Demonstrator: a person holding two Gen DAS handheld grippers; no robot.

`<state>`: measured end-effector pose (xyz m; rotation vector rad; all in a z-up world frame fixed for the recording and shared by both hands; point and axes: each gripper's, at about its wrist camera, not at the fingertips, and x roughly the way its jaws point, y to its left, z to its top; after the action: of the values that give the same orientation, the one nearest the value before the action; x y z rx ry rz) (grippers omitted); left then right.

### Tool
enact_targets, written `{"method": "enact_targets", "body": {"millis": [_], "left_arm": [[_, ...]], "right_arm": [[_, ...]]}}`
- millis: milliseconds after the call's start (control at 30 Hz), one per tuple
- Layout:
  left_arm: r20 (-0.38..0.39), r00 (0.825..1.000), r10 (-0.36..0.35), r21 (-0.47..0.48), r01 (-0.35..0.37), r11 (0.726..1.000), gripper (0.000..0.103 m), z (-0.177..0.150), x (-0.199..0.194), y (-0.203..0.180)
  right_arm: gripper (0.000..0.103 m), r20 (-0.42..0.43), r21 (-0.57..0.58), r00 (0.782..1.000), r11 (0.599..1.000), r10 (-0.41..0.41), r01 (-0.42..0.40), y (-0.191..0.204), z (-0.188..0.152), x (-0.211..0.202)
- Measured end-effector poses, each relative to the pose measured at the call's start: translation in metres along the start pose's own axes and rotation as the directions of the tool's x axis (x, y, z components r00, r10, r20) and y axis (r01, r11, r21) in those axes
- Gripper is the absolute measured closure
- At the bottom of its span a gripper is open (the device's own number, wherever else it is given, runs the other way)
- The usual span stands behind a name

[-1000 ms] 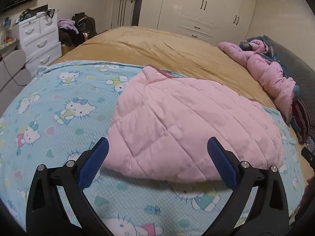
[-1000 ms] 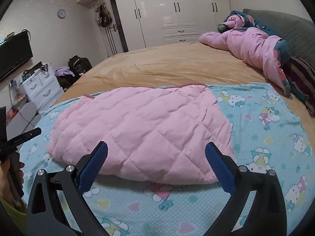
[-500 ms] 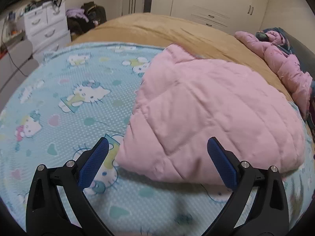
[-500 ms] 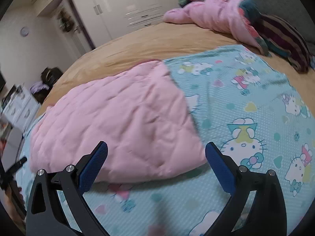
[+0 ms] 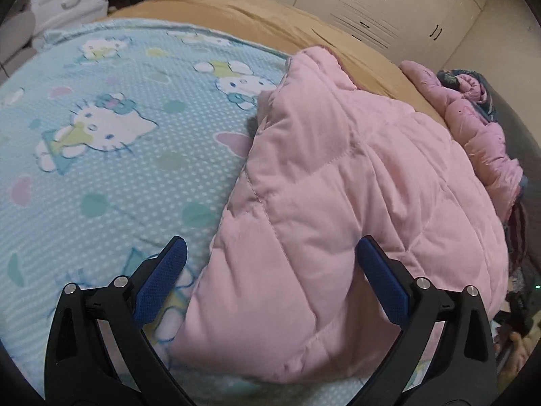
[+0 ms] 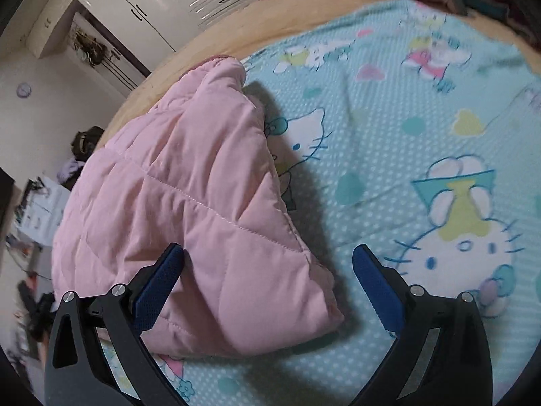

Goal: Fold large clothes

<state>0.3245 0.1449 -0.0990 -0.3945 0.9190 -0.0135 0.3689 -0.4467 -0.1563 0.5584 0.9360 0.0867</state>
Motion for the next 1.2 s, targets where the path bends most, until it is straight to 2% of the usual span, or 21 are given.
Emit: {"method": "enact_targets", "body": {"millis": [133, 300, 600, 700, 767, 833, 867, 967, 1100, 1200], "left_arm": [[-0.032, 0.998, -0.061, -0.034, 0.06, 0.998, 0.008, 0.002, 0.014, 0.003], [-0.027, 0.996, -0.091, -0.036, 0.09, 0.995, 0.008, 0.006, 0.024, 0.001], [-0.031, 0.995, -0.092, -0.036, 0.091, 0.995, 0.008, 0.009, 0.027, -0.001], [-0.032, 0.995, -0.097, -0.041, 0.096, 0.995, 0.008, 0.011, 0.028, 0.0], [-0.033, 0.994, -0.106, -0.042, 0.104, 0.994, 0.009, 0.013, 0.028, 0.0], [-0.036, 0.989, -0.145, -0.049, 0.143, 0.989, 0.022, 0.014, 0.028, -0.002], [-0.047, 0.986, -0.161, -0.054, 0.158, 0.986, 0.026, 0.014, 0.028, -0.003], [-0.05, 0.986, -0.158, -0.041, 0.156, 0.987, 0.026, 0.013, 0.029, -0.005], [-0.048, 0.98, -0.195, -0.059, 0.192, 0.98, 0.015, 0.012, 0.039, 0.0], [-0.049, 0.981, -0.189, -0.045, 0.187, 0.981, 0.015, 0.012, 0.041, -0.003]], "right_arm": [[0.004, -0.012, 0.006, 0.999, 0.999, 0.038, -0.038, -0.003, 0.004, 0.009], [0.004, -0.007, 0.011, 0.997, 0.997, 0.073, -0.072, 0.001, 0.008, 0.016], [0.004, 0.001, 0.008, 0.991, 0.991, 0.131, -0.131, 0.003, 0.014, 0.027], [0.01, -0.006, 0.013, 0.986, 0.986, 0.168, -0.168, 0.007, 0.016, 0.031], [0.021, -0.008, -0.004, 0.984, 0.984, 0.178, -0.178, 0.012, 0.019, 0.029], [0.025, -0.013, -0.012, 0.978, 0.978, 0.208, -0.208, 0.014, 0.02, 0.025], [0.025, -0.017, -0.01, 0.976, 0.976, 0.218, -0.218, 0.013, 0.02, 0.025], [0.021, -0.025, 0.021, 0.972, 0.972, 0.234, -0.233, 0.007, 0.018, 0.03], [0.014, -0.026, 0.062, 0.967, 0.966, 0.254, -0.252, -0.002, 0.014, 0.031], [0.011, -0.016, 0.066, 0.967, 0.965, 0.255, -0.253, -0.002, 0.012, 0.032]]}}
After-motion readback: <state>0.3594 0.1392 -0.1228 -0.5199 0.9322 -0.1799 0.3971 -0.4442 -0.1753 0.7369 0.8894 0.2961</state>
